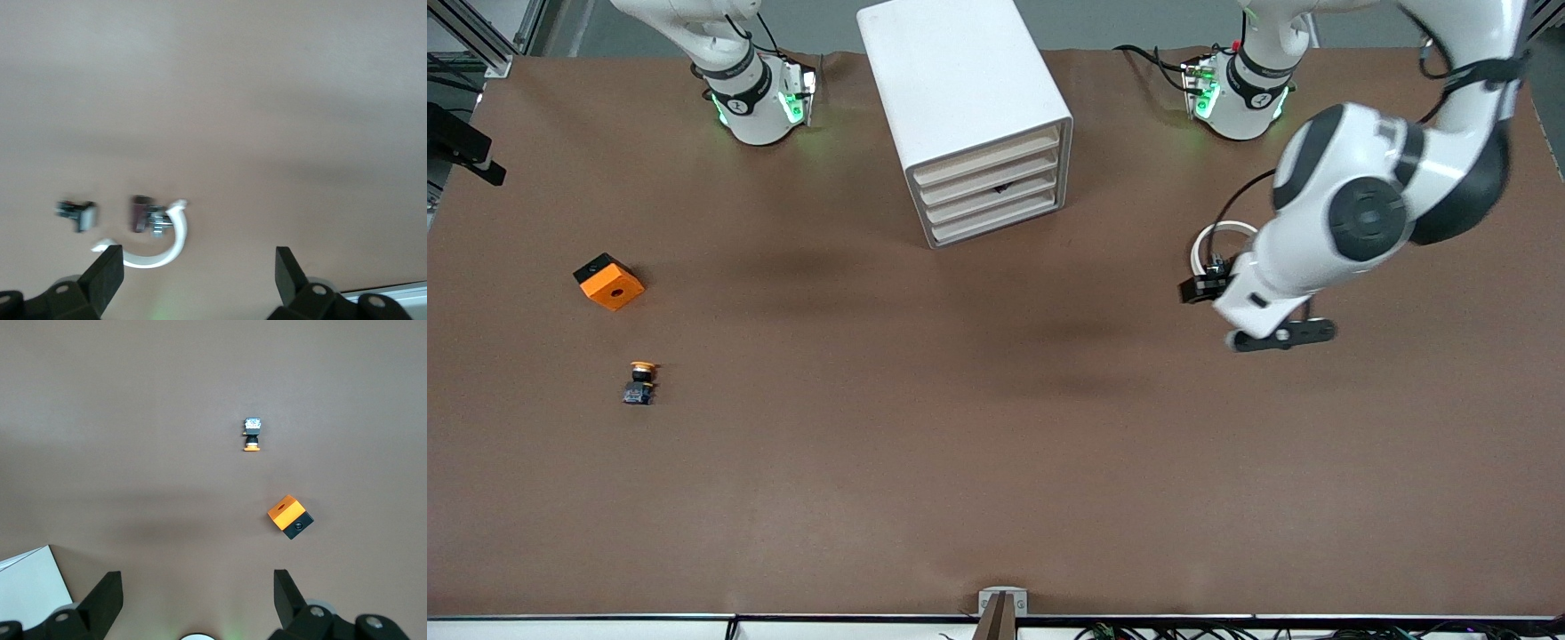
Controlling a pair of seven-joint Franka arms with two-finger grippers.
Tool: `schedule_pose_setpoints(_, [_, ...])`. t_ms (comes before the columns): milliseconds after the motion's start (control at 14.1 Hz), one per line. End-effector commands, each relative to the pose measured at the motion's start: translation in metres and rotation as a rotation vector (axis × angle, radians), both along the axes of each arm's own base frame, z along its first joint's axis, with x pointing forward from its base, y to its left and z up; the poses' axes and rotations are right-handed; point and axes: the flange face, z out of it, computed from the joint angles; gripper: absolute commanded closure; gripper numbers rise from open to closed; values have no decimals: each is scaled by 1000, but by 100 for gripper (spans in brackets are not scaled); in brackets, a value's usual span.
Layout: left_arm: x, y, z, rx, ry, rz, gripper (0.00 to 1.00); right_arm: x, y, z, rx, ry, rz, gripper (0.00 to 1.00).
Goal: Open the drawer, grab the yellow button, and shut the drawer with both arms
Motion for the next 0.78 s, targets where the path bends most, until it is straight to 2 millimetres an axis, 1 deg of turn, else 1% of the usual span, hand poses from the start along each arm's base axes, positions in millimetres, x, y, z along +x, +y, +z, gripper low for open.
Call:
schedule_pose_setpoints(0, [-32, 44, 30, -2, -23, -43, 0, -7, 0, 1, -15, -1, 10, 0])
schedule_pose_setpoints(142, [-41, 76, 46, -31, -44, -37, 0, -8, 1, 0, -6, 4, 9, 0])
schedule_pose_setpoints(284, [-52, 95, 54, -41, -54, -49, 0, -8, 1, 0, -1, 9, 10, 0])
schedule_pose_setpoints(355, [-53, 106, 57, -39, -61, -43, 0, -8, 3, -1, -1, 11, 13, 0])
schedule_pose_setpoints(426, [-51, 123, 60, -53, -67, -33, 0, -8, 4, -1, 0, 11, 13, 0])
schedule_pose_setpoints(639, [-56, 153, 77, -99, -102, -62, 0, -8, 5, -1, 0, 12, 13, 0])
schedule_pose_setpoints(710, [-58, 156, 78, -101, -97, -80, 0, -9, 5, -1, 2, 15, 13, 0])
